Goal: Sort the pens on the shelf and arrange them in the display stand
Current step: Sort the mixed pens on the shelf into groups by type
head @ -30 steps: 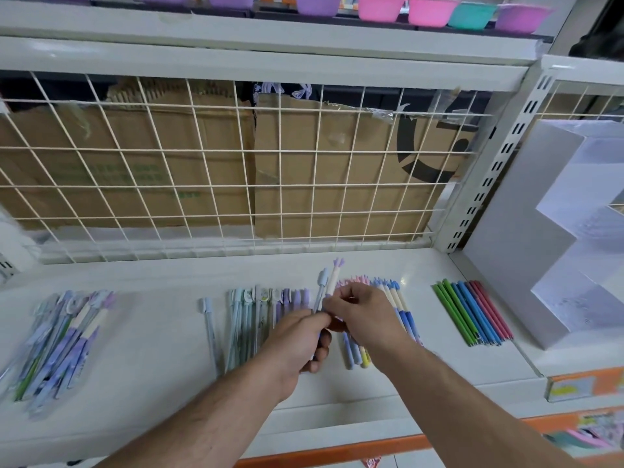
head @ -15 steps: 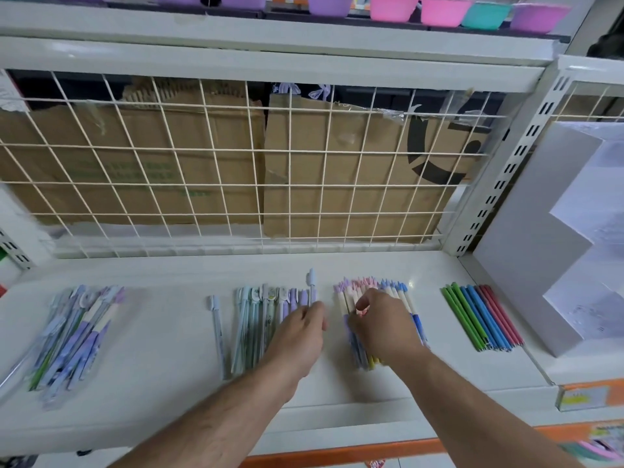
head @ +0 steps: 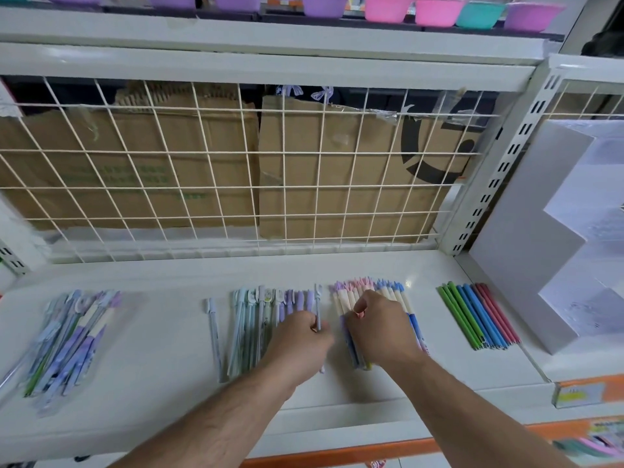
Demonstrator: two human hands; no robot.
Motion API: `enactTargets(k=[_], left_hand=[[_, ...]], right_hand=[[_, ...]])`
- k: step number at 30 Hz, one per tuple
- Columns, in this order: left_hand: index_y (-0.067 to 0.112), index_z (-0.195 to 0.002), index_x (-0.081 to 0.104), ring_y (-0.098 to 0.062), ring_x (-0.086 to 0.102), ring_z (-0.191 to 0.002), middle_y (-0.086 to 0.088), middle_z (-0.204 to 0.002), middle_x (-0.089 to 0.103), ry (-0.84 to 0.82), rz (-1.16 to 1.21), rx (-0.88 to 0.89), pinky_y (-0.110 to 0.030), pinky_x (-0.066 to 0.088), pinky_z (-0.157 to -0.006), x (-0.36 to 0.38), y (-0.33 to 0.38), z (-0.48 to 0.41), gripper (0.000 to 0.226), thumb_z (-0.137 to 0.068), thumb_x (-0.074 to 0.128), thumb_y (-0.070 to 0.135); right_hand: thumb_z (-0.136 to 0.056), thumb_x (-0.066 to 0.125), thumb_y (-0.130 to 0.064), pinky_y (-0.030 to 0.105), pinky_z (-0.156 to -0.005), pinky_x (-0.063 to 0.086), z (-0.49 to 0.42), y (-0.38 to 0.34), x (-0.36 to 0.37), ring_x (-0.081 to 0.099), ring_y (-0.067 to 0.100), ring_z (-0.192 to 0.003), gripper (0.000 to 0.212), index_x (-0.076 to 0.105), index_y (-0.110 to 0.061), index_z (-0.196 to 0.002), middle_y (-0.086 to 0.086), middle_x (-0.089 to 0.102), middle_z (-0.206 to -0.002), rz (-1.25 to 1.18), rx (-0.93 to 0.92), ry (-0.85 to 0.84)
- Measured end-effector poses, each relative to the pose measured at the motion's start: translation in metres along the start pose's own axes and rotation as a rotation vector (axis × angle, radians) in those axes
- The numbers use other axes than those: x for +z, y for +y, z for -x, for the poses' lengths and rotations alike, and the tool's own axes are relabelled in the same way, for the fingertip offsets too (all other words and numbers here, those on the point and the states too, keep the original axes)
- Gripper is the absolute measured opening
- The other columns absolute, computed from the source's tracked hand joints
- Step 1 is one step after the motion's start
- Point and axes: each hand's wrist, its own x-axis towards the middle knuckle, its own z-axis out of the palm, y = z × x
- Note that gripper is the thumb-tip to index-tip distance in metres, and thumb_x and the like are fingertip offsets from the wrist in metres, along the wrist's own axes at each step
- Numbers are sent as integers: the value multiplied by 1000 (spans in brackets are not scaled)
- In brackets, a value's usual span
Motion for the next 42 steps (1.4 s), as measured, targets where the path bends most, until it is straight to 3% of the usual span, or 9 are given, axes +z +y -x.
enactTargets(k=[2, 5, 9, 16, 28, 30, 32, 34, 42], left_hand=[[15, -63, 38, -10, 53, -46, 2, -46, 54, -9, -130, 37, -21, 37, -46, 2, 7, -1, 33, -91, 53, 23], [18, -62, 41, -32, 60, -112, -18, -107, 69, -12, -316, 73, -33, 46, -97, 7, 15, -5, 36, -90, 58, 31], [12, -95, 56, -27, 51, -128, -11, -133, 58, -35, -524, 44, -28, 42, -97, 14, 23, -11, 11, -94, 53, 23], [17, -136, 48, -27, 1, -153, -7, -165, 16, 27, -791, 50, -43, 4, -123, 30, 18, -22, 44, -93, 50, 17], [2, -148, 36, -29, 9, -153, -17, -163, 20, -6, -670, -22, -43, 7, -122, 22, 21, -25, 66, -87, 57, 12], [-2, -114, 61, -29, 64, -115, -21, -119, 67, 3, -511, -30, -35, 53, -93, 13, 19, -21, 35, -82, 56, 9], [6, -71, 50, -20, 63, -42, -6, -49, 60, 55, -400, -3, -19, 43, -38, 3, 18, -14, 11, -81, 53, 7], [9, -68, 45, -18, 52, -30, -2, -39, 51, 95, -332, 12, -18, 31, -28, -11, 18, -4, 16, -82, 53, 7], [16, -94, 58, -23, 66, -66, -1, -74, 65, 328, -385, 3, -31, 55, -62, -75, -21, 12, 14, -83, 62, 23]], right_hand=[[-91, 62, -33, 25, -51, 41, 1, 1, -2, 57, 11, -62, 13, 59, -21, -88, -4, 63, -74, -50, 21, 21], [-88, 62, -31, 27, -53, 48, 5, 3, -6, 59, 12, -60, 10, 62, -21, -85, -6, 63, -69, -123, 40, 49], [-88, 60, -25, 28, -60, 49, 8, 9, -12, 57, 9, -60, 7, 63, -21, -83, -8, 61, -68, -155, 35, 87], [-86, 63, -28, 28, -60, 47, 10, 20, -19, 58, 16, -66, 10, 62, -23, -77, -6, 62, -66, -177, -3, 115], [-89, 59, -27, 29, -60, 51, 8, 24, -21, 60, 14, -63, 9, 64, -23, -82, -7, 63, -67, -154, -27, 70], [-89, 59, -26, 31, -62, 53, 7, 21, -18, 60, 14, -63, 9, 64, -23, -82, -7, 64, -68, -145, -38, 57], [-90, 58, -25, 32, -59, 53, 8, 15, -15, 59, 13, -58, 10, 64, -24, -82, -5, 65, -67, -141, -63, 44], [-91, 57, -25, 32, -59, 53, 8, 7, -9, 60, 14, -59, 10, 63, -24, -84, -6, 67, -71, -118, -109, 42], [-95, 58, -30, 28, -75, 49, 13, -39, 13, 60, 12, -92, 26, 64, -24, -119, -10, 61, -117, -75, -325, 121]])
